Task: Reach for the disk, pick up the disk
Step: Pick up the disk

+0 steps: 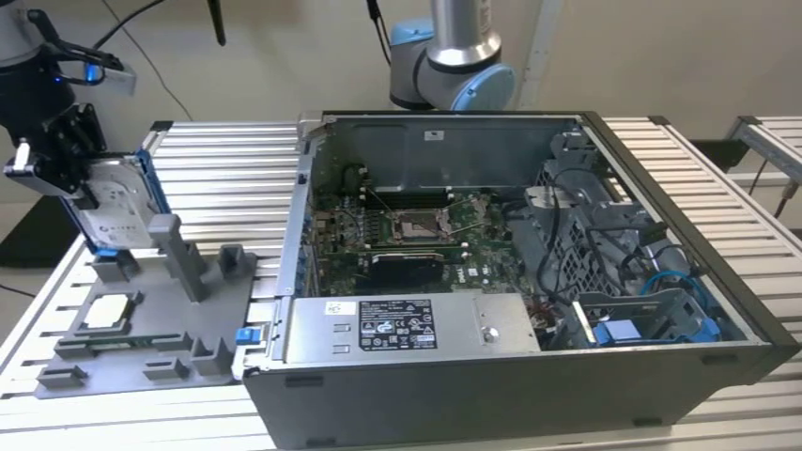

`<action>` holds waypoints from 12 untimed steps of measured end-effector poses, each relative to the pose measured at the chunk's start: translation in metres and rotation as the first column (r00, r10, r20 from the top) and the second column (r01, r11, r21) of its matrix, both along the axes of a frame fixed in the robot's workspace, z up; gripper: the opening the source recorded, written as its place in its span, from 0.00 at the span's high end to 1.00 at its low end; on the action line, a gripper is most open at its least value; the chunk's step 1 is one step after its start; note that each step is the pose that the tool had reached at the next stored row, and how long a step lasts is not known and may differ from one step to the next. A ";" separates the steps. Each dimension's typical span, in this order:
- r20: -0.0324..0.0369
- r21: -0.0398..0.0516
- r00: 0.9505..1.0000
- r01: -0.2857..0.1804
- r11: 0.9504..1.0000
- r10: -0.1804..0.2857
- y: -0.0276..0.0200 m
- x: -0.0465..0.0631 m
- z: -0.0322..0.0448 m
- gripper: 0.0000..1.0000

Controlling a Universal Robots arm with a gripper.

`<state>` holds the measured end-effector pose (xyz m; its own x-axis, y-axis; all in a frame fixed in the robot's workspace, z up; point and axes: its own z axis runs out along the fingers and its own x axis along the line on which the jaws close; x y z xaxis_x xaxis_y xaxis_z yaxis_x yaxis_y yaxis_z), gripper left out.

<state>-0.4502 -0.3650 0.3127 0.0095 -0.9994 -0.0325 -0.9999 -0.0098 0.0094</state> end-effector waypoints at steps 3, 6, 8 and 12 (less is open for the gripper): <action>0.000 0.000 1.000 0.000 1.000 0.000 0.0000 0.000 0.0051 1.00; 0.000 0.000 1.000 0.000 1.000 0.000 0.0000 0.000 0.0095 1.00; 0.000 0.000 1.000 0.000 1.000 0.000 0.0000 0.000 0.0117 1.00; 0.000 0.000 1.000 0.000 1.000 0.000 0.0000 0.000 0.0152 1.00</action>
<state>-0.4502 -0.3650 0.3279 0.0094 -0.9994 -0.0325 -0.9999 -0.0097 0.0093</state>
